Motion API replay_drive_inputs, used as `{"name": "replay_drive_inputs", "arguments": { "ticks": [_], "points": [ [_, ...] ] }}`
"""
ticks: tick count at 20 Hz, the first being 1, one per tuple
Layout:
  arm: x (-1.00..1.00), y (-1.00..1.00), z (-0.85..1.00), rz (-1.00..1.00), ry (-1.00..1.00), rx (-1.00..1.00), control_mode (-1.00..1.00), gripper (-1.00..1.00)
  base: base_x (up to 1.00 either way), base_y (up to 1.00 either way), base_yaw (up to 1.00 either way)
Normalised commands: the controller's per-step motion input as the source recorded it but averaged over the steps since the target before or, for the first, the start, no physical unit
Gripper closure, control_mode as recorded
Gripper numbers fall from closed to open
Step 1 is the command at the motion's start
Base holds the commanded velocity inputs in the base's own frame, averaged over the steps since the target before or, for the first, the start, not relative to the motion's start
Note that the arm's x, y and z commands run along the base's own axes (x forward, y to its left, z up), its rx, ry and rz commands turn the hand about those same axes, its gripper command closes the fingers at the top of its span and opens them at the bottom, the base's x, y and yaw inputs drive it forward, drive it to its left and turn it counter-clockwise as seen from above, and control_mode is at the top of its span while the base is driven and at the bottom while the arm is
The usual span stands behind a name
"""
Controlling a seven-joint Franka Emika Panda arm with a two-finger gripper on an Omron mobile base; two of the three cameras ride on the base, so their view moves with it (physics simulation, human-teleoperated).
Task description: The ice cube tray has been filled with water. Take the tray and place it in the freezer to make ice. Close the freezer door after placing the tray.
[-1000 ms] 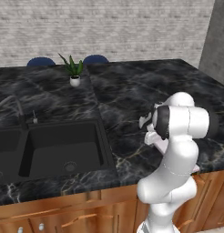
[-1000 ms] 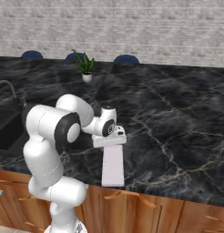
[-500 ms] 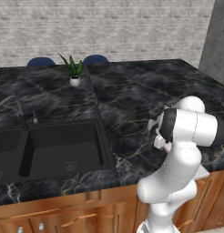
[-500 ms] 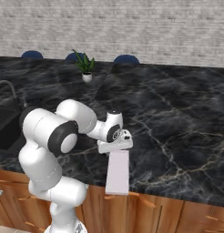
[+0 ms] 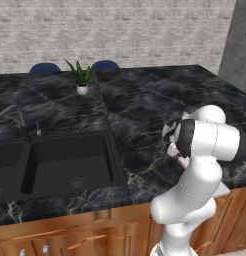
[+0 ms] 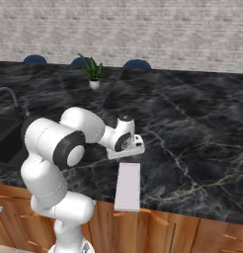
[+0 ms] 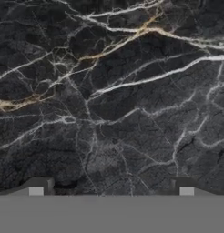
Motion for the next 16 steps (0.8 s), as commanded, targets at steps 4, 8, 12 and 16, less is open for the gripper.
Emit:
{"name": "replay_drive_inputs", "arguments": {
  "ticks": [4, 8, 12, 16],
  "points": [
    [0.01, 0.0, 0.41, 0.0, -0.19, 0.04, -1.0, -1.0, 0.0, 0.0, 0.0],
    [0.0, 0.0, 0.72, 0.0, -0.11, 0.02, -1.0, -1.0, 0.0, 0.0, 0.0],
    [-0.16, 0.0, 0.8, -0.03, -0.06, 0.0, -1.0, -1.0, 0.0, 0.0, 0.0],
    [-0.4, 0.0, 0.72, -0.1, -0.01, 0.01, -1.0, -1.0, 0.0, 0.0, 0.0]
  ]
}}
